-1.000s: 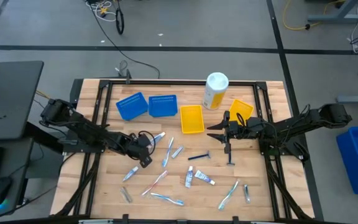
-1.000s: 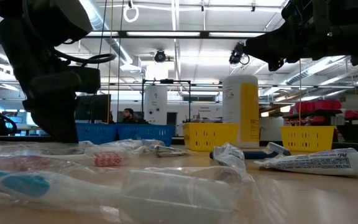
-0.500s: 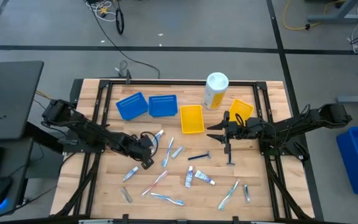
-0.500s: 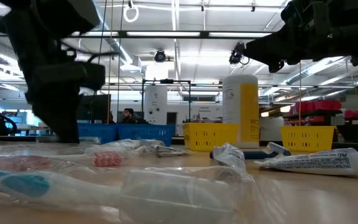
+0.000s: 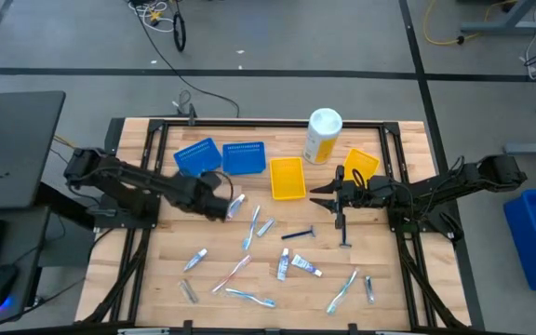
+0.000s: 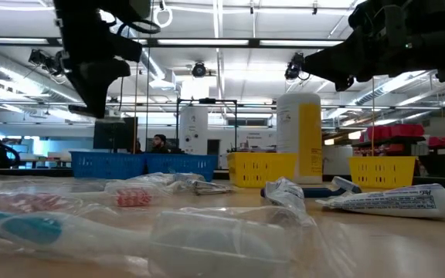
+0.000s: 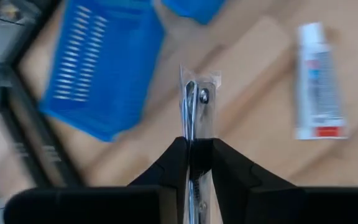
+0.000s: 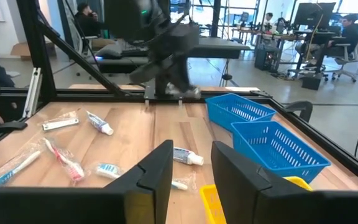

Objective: Pick & Place Travel size toiletries
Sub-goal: Put the silver nail cutter into the left blue bin

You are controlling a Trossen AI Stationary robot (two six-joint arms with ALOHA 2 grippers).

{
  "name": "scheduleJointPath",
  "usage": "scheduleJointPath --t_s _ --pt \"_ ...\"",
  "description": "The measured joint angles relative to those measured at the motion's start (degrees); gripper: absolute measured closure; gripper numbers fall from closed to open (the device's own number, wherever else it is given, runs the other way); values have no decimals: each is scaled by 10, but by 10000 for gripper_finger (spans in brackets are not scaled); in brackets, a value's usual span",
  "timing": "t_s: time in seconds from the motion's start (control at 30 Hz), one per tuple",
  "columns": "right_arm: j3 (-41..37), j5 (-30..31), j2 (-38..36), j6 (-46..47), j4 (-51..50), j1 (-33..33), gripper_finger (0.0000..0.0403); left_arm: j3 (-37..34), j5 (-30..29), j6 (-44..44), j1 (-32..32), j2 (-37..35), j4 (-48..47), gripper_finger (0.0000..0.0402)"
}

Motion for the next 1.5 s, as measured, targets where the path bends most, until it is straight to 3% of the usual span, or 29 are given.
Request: scheduleJointPath --t_s 0.13,0.3,0.5,0.63,0.97,1.2,1.5 --pt "0 0 0 12 0 0 292 8 -13 86 62 -13 -35 341" --pt "0 0 0 32 4 0 295 -23 -36 193 143 -84 16 341" --pt "0 0 5 31 6 0 286 -112 39 365 263 -192 186 343" --pt "0 4 7 30 6 0 279 -183 107 430 330 -222 291 343" --pt "0 5 7 30 4 0 268 -309 122 473 435 -221 420 343" --pt "0 5 7 31 4 0 283 -347 141 516 459 -221 498 342" --pt "0 5 7 53 4 0 298 -372 164 513 484 -221 499 342"
